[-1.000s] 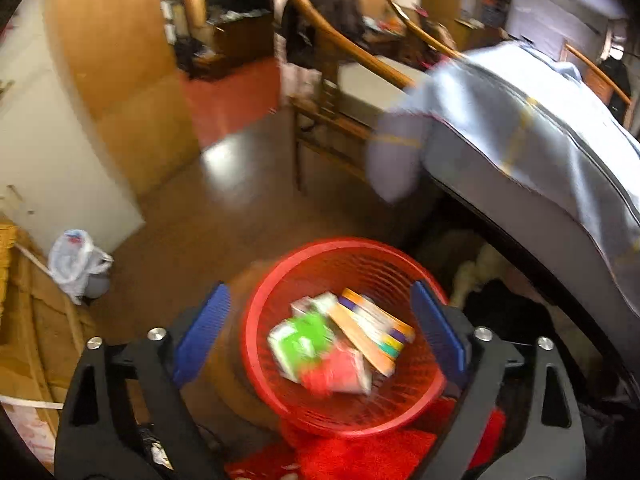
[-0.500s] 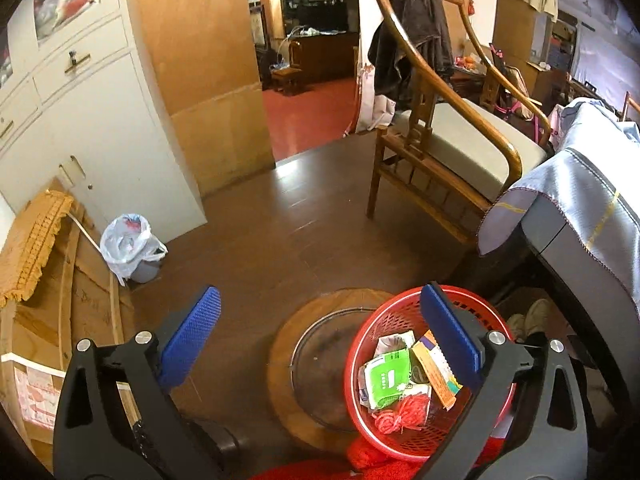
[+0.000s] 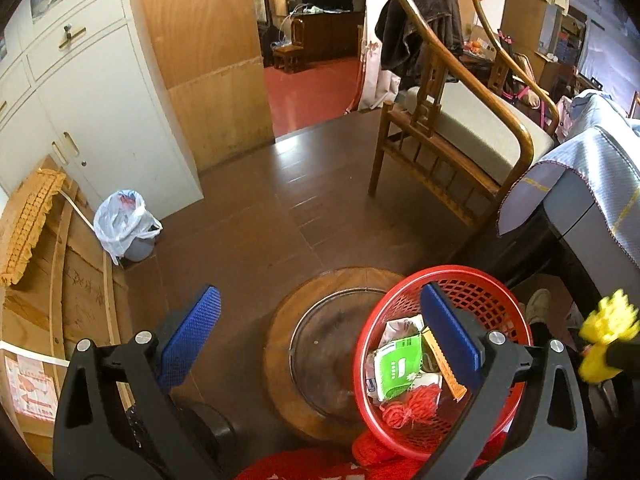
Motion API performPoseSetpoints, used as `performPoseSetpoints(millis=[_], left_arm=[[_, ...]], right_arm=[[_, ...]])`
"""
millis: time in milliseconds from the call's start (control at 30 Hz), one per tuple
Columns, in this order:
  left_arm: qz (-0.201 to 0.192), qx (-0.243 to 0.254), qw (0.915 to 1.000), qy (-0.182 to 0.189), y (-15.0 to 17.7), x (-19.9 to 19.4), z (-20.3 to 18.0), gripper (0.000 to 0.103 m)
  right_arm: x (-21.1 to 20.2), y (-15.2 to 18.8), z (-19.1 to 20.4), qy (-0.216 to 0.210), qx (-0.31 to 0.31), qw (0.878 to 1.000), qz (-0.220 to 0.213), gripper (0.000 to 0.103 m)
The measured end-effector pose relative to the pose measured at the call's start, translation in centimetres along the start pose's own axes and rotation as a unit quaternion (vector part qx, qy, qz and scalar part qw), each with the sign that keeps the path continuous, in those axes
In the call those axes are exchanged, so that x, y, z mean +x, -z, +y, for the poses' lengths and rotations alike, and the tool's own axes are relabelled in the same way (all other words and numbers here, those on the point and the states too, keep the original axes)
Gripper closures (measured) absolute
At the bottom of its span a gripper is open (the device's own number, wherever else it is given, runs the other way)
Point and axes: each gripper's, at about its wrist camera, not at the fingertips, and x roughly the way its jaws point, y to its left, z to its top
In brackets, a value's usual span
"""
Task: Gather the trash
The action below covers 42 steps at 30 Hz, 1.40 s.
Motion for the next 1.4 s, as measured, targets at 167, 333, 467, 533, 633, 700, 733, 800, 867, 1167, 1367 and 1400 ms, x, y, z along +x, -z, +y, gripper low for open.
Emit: performPoseSetpoints(millis=[167, 333, 467, 533, 633, 700, 733, 800, 867, 1167, 1367, 1400], left_arm=[[0.009, -0.006, 0.9999, 0.001, 0.2, 0.6, 0.4, 0.007], [0.016, -0.007, 0.9998, 0.004, 0.5, 1.2, 0.4, 0.007], [0.024, -0.005, 0.9997, 0.008, 0.7, 1.7, 0.3, 0.007], [0.025, -0.004, 0.9996, 0.009, 0.7, 1.7, 0.3, 0.007], [0.023, -0.005, 0.9997, 0.011, 0.6, 1.5, 0.2, 0.007], [0.021, -0.003, 0.9997, 0.010, 0.5, 1.3, 0.0, 0.007], [0.020, -0.002, 0.9998, 0.009, 0.4, 1.1, -0.2, 0.007], [0.016, 0.001, 0.9999, 0.006, 0.1, 0.4, -0.6, 0.007], [0.011, 0.000, 0.9999, 0.003, -0.3, -0.3, -0.9, 0.007], [-0.041, 0.009, 0.9989, -0.022, -2.2, -6.6, -3.8, 0.007], [-0.077, 0.017, 0.9960, -0.042, -2.5, -11.7, -6.3, 0.007], [-0.082, 0.018, 0.9955, -0.045, -2.5, -12.4, -6.6, 0.007]], right_arm=[[2.5, 0.1, 0.0, 0.002, 0.001, 1.000, 0.025, 0.066], [5.4, 0.1, 0.5, 0.010, -0.011, 0.999, 0.049, 0.058], [6.5, 0.7, 0.1, 0.028, -0.008, 0.998, 0.061, 0.046], [5.4, 0.9, -0.3, 0.030, 0.000, 0.998, 0.046, 0.046], [2.1, 0.5, -0.3, 0.035, -0.007, 0.999, -0.001, 0.046], [0.5, 0.3, -0.3, 0.039, -0.015, 0.999, -0.023, 0.046], [-0.2, 0.2, -0.2, 0.040, -0.018, 0.999, -0.031, 0.046], [-0.9, 0.2, -0.2, 0.037, -0.018, 0.998, -0.038, 0.046], [-1.3, 0.3, -0.4, 0.031, -0.016, 0.999, -0.038, 0.046], [-5.6, 0.4, -0.8, 0.014, -0.025, 0.996, -0.081, 0.046], [-9.6, 1.5, -1.4, -0.002, -0.026, 0.992, -0.126, 0.046], [-10.6, 1.8, -1.4, -0.006, -0.030, 0.990, -0.135, 0.046]])
